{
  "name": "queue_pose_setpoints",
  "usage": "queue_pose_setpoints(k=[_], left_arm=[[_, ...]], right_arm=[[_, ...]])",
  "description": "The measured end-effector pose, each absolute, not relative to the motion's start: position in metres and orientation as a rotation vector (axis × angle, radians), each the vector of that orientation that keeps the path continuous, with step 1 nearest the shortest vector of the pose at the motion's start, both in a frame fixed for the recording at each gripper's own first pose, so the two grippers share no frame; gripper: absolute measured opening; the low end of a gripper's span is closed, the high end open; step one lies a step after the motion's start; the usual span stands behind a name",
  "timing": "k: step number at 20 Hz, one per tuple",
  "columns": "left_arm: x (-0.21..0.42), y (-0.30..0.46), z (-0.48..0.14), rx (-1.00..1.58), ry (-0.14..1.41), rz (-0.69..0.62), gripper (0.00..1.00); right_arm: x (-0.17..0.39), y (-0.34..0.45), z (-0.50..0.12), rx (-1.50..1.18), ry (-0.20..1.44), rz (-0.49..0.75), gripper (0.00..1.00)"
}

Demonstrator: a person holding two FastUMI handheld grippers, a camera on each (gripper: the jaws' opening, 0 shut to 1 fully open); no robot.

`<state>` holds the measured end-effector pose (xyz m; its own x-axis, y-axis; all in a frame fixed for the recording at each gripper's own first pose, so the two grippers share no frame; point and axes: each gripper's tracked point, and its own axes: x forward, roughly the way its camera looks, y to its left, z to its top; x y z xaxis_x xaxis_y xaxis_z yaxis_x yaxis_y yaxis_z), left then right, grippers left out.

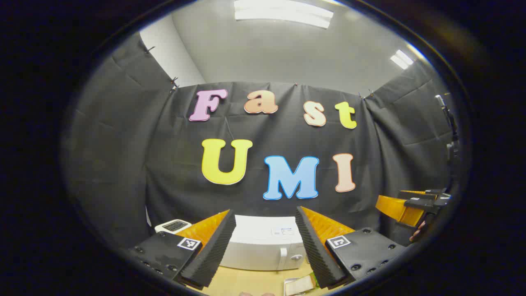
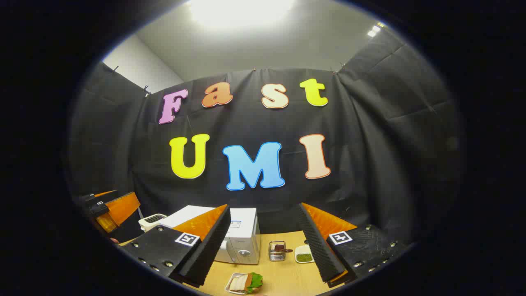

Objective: Open the microwave oven with the left hand, put the food in, and close the microwave oven.

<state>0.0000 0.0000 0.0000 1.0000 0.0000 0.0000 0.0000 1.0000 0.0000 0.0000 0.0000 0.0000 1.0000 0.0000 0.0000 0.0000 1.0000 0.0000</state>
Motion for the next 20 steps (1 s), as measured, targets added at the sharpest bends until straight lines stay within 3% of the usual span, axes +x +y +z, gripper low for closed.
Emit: queue_pose_setpoints(k=[20], left_arm=[[0.029,-0.02,-0.042,-0.012,0.067,-0.026,0.96]], right_arm=[[0.016,-0.024,-0.027,-0.015,0.055,-0.018,0.99]])
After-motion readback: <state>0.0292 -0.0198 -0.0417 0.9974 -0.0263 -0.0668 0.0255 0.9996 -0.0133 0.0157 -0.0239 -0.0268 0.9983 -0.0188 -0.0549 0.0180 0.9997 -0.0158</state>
